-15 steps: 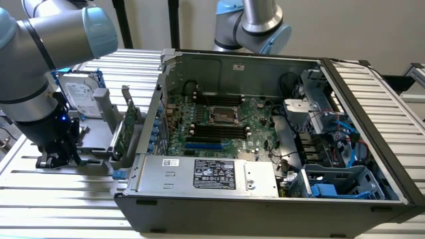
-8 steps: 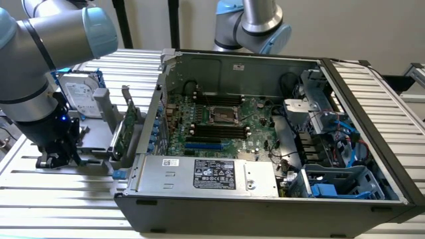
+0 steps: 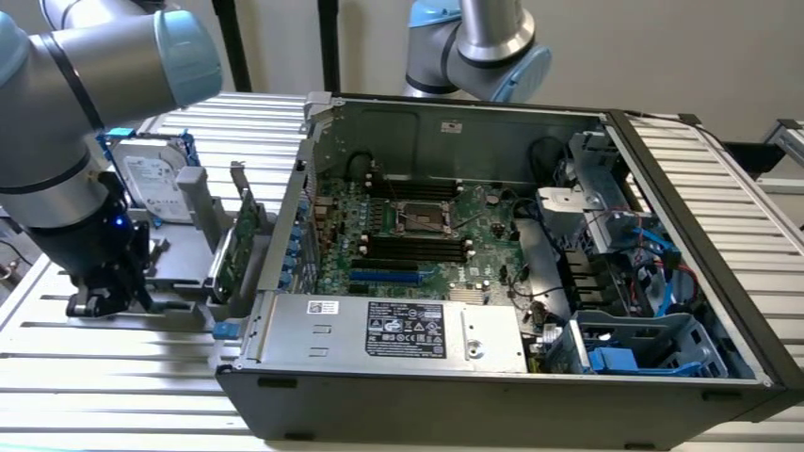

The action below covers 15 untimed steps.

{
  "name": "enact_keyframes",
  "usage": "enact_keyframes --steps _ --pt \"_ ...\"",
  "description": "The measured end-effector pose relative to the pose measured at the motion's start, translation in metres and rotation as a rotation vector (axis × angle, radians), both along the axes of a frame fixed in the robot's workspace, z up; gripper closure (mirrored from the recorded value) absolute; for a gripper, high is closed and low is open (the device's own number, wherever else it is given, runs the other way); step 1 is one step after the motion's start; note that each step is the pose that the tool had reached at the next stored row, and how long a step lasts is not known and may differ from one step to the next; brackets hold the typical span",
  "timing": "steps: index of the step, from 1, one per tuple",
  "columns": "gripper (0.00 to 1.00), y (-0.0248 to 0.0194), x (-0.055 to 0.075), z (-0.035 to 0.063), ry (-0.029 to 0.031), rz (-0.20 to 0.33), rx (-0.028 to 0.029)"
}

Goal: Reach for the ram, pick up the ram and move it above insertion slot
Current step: 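Pick up the ram and move it above insertion slot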

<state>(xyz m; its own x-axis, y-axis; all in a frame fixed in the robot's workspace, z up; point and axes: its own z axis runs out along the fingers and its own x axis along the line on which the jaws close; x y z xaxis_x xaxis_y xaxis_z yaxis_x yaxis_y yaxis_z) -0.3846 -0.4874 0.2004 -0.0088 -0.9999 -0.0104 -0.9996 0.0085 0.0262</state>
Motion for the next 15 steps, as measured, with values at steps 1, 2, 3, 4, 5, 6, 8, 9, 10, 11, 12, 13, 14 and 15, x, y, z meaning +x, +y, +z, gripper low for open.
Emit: enact_keyframes --steps 1,2,3,4,5,6,8,9,10,11,12,13,14,15 --pt "0.87 0.0 0.0 0.0018 -0.0001 0.0 0.0" --pt "0.87 0.0 0.0 0.0037 -0.0001 0.0 0.0" --pt "0.87 0.0 0.0 0.0059 -0.0001 0.0 0.0" --pt "0.87 0.0 0.0 0.0082 -0.0001 0.0 0.0" --pt "0.87 0.0 0.0 0.0109 -0.0001 0.0 0.0" --pt "0.87 0.0 0.0 0.0137 -0.0001 0.0 0.0" --pt "0.87 0.0 0.0 0.0213 -0.0002 0.0 0.0001" --pt "0.87 0.0 0.0 0.0256 0.0 0.0 0.0" --pt "0.87 0.0 0.0 0.0303 0.0 0.0 0.0" --pt "0.87 0.0 0.0 0.0347 -0.0001 0.0 0.0" --pt "0.87 0.0 0.0 0.0393 0.0 0.001 0.0" --pt "0.87 -0.0001 0.001 0.0438 -0.0001 0.002 0.0001" --pt "0.87 -0.0001 0.001 0.0482 -0.0002 0.002 0.0001" --pt "0.87 -0.0001 0.002 0.0527 0.0 0.003 0.0"
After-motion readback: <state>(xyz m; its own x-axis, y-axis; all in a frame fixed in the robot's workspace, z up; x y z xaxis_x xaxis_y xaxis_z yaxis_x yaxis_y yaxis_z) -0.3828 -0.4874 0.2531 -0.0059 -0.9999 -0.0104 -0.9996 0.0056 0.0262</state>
